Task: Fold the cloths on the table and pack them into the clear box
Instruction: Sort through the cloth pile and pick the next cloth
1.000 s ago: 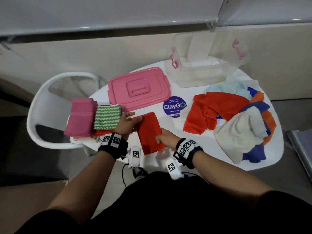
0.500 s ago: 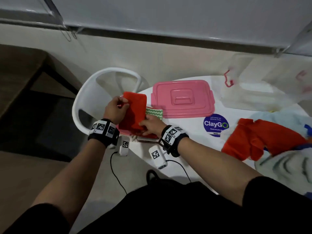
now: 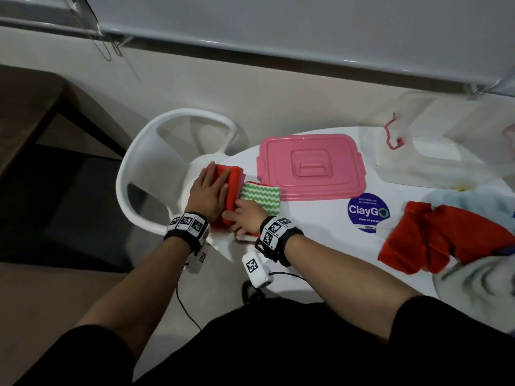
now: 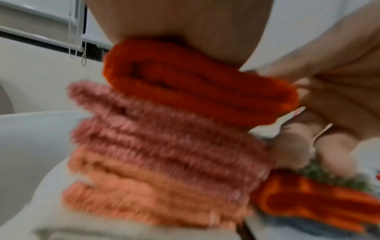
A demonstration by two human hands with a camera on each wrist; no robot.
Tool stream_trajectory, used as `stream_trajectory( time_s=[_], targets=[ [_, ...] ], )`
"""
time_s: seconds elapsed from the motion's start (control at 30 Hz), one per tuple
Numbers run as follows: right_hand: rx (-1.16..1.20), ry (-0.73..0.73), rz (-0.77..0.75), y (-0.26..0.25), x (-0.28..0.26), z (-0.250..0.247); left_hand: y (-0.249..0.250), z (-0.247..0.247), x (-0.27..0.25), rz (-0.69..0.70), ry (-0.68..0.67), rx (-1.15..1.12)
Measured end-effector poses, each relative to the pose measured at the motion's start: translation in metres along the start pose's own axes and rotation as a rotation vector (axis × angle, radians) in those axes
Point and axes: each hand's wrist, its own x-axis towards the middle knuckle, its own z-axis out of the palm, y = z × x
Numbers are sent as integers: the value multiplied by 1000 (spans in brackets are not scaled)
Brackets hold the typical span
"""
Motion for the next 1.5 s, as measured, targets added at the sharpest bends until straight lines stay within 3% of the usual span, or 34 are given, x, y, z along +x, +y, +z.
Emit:
stream_trajectory(
  time_s=[0.07, 0.23, 0.4, 0.5, 0.63, 0.77, 0.87, 0.93, 1.03, 1.17, 1.27, 1.33, 1.4, 1.5],
  targets=[
    [-1, 59, -35, 8, -8, -7, -14, 16, 1, 34, -58, 41],
    [-82, 334, -100, 47, -27, -52, -3, 19, -4, -31, -97, 43],
    [-275, 821, 70, 107, -46, -124, -3, 8, 0, -28, -103, 21],
    [-443, 991, 238, 146, -64, -164, 3, -8, -1, -44, -4, -35],
    [-593, 1080, 555, 186, -93, -190, 20, -30, -1, -58, 149, -38],
    [-651, 1034, 577, 207, -107, -196, 62, -48, -5, -22, 383, -38],
    [-824, 980, 513, 220, -118, -202, 108, -46, -8, 133, 506, -86],
    [-941, 931, 461, 222, -124, -209, 139, -31, -10, 256, 517, -116],
    [-922, 819, 399, 218, -130, -217, 176, 5, -16, 340, 414, -162],
    [-545, 730, 278, 218, -145, -220, 217, 54, -30, 369, 128, -216],
    [-355, 525, 162, 211, -158, -221, 245, 82, -41, 308, -247, -242],
    [-226, 508, 64, 197, -166, -224, 262, 96, -45, 304, -479, -221],
    [-31, 537, -2, 177, -177, -230, 281, 101, -46, 320, -546, -262],
    [248, 570, -81, 148, -203, -239, 316, 104, -38, 396, -462, -370]
  ],
)
